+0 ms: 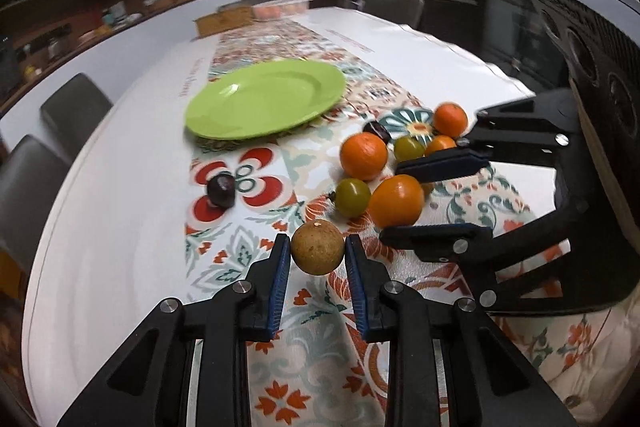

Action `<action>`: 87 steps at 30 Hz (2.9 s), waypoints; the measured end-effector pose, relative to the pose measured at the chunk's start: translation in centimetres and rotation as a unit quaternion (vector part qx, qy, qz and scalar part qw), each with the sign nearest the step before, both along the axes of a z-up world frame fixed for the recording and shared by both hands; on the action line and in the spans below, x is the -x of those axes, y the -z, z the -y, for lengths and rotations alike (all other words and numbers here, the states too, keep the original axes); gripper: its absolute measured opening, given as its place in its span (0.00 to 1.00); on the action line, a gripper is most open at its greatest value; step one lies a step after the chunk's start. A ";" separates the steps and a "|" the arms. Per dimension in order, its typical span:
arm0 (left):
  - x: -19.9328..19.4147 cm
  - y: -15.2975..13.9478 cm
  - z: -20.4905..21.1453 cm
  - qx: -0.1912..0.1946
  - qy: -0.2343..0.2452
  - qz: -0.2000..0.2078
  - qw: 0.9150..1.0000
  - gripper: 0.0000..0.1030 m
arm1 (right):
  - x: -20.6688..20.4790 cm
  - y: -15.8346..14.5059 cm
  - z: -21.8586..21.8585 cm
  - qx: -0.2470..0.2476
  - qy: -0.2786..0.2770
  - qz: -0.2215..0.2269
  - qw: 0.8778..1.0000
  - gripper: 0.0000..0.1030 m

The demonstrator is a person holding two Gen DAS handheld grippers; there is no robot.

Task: Organize fruits
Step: 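Carry both fruits onto the green plate and open both grippers, then withdraw both grippers from the plate back toward the fruit cluster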

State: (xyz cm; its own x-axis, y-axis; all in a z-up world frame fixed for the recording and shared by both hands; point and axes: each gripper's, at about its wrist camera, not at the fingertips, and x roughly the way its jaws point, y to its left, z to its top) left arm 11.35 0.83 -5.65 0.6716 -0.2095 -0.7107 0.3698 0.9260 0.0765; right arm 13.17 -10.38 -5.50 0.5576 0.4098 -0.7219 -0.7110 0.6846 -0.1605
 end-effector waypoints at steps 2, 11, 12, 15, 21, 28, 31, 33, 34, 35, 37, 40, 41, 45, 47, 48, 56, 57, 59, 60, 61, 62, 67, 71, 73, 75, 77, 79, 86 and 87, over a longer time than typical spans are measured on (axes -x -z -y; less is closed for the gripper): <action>0.3 -0.6 -0.2 0.012 -0.019 0.002 1.000 0.27 | 0.3 -0.8 0.4 -0.016 0.018 0.005 1.000 0.39; 1.4 -3.8 -1.4 0.051 -0.108 0.039 0.992 0.27 | 0.6 -3.9 2.3 -0.070 0.100 0.033 0.992 0.39; 1.1 -4.0 -1.4 0.051 -0.115 0.037 0.991 0.27 | 0.5 -4.2 2.6 -0.075 0.105 0.035 0.991 0.39; 0.6 -4.4 -1.4 0.045 -0.126 0.035 0.990 0.27 | 0.3 -4.8 2.9 -0.082 0.112 0.037 0.990 0.39; -0.7 -5.1 -1.0 0.029 -0.116 0.031 0.992 0.27 | -0.9 -5.6 2.9 -0.064 0.112 0.057 0.990 0.39; -3.4 -6.2 -0.7 0.028 -0.104 0.036 0.994 0.27 | -3.8 -6.1 3.2 -0.072 0.120 0.041 0.989 0.39; -5.4 -6.6 -0.6 0.027 -0.098 0.037 0.994 0.27 | -5.6 -6.4 3.0 -0.071 0.118 0.032 0.990 0.39; -6.6 -6.8 -0.6 0.031 -0.093 0.037 0.995 0.27 | -7.1 -6.5 2.7 -0.070 0.115 0.024 0.991 0.39; -7.4 -6.8 -0.6 0.033 -0.091 0.034 0.995 0.27 | -7.6 -6.5 2.6 -0.068 0.114 0.022 0.991 0.39; -8.1 -6.9 -0.6 0.035 -0.088 0.031 0.995 0.27 | -8.2 -6.6 2.5 -0.065 0.112 0.022 0.991 0.39; -9.4 -6.9 -0.6 0.039 -0.083 0.031 0.995 0.27 | -9.5 -6.7 2.3 -0.057 0.109 0.022 0.992 0.39; -11.3 -6.6 -0.7 0.040 -0.074 0.028 0.996 0.27 | -11.8 -6.7 2.0 -0.042 0.104 0.017 0.994 0.39; -11.9 -6.4 -0.7 0.036 -0.073 0.026 0.996 0.27 | -12.6 -6.5 1.9 -0.035 0.103 0.016 0.994 0.39; -15.3 -5.2 -1.1 0.043 -0.074 -0.003 0.996 0.27 | -15.1 -5.8 1.4 -0.018 0.101 0.004 0.995 0.39; -16.4 -4.6 -1.3 0.047 -0.077 -0.017 0.996 0.27 | -16.4 -5.3 1.1 -0.012 0.103 -0.006 0.995 0.39; -17.2 -4.1 -1.4 0.048 -0.080 -0.025 0.995 0.27 | -16.8 -5.1 1.0 -0.011 0.102 -0.009 0.995 0.39; -20.0 -1.9 -1.8 0.051 -0.086 -0.065 0.993 0.27 | -19.4 -2.8 0.0 0.002 0.104 -0.037 0.994 0.39; -20.1 -1.9 -1.7 0.050 -0.086 -0.066 0.993 0.27 | -19.7 -2.6 0.0 0.001 0.105 -0.041 0.994 0.39; -20.3 -1.7 -1.7 0.048 -0.087 -0.068 0.993 0.30 | -20.0 -2.3 0.0 -0.002 0.110 -0.048 0.993 0.39; -20.3 -1.7 -1.8 0.047 -0.089 -0.070 0.992 0.35 | -20.1 -2.1 0.1 -0.003 0.112 -0.052 0.992 0.39; -20.2 -1.7 -1.8 0.047 -0.090 -0.070 0.992 0.39 | -20.2 -1.9 0.1 -0.005 0.115 -0.055 0.992 0.39; -20.1 -1.8 -1.8 0.049 -0.089 -0.070 0.992 0.45 | -20.2 -1.9 0.2 -0.009 0.119 -0.057 0.991 0.39; -18.6 -3.0 -1.9 0.037 -0.099 -0.060 0.993 0.54 | -19.7 -2.7 1.5 -0.031 0.148 -0.045 0.988 0.47; -16.2 -4.2 -1.6 0.034 -0.100 -0.051 0.993 0.56 | -17.6 -4.0 2.9 -0.059 0.167 -0.038 0.983 0.47; -14.5 -4.9 -1.2 0.034 -0.101 -0.038 0.994 0.57 | -16.1 -4.7 3.6 -0.069 0.178 -0.029 0.981 0.52; -12.7 -5.9 -0.7 0.034 -0.101 -0.021 0.994 0.61 | -14.4 -5.6 4.2 -0.076 0.185 -0.013 0.980 0.56; -11.4 -6.6 -0.4 0.036 -0.099 -0.009 0.994 0.62 | -12.8 -6.4 4.7 -0.077 0.189 0.005 0.979 0.57; -9.7 -7.6 -0.1 0.039 -0.100 0.007 0.994 0.64 | -11.1 -7.3 5.1 -0.076 0.190 0.023 0.978 0.58; -5.3 -10.5 0.8 0.037 -0.097 0.052 0.993 0.73 | -6.6 -10.0 6.5 -0.092 0.194 0.061 0.975 0.65; -4.8 -10.7 1.0 0.036 -0.095 0.054 0.993 0.74 | -5.9 -10.2 6.6 -0.095 0.194 0.064 0.974 0.65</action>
State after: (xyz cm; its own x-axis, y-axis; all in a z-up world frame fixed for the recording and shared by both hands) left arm 16.12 -0.12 5.02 0.7751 -0.1192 -0.6205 0.1806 0.9829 0.0368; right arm 19.03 -17.00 4.75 0.7774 0.2694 -0.5684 -0.3755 0.9237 -0.0758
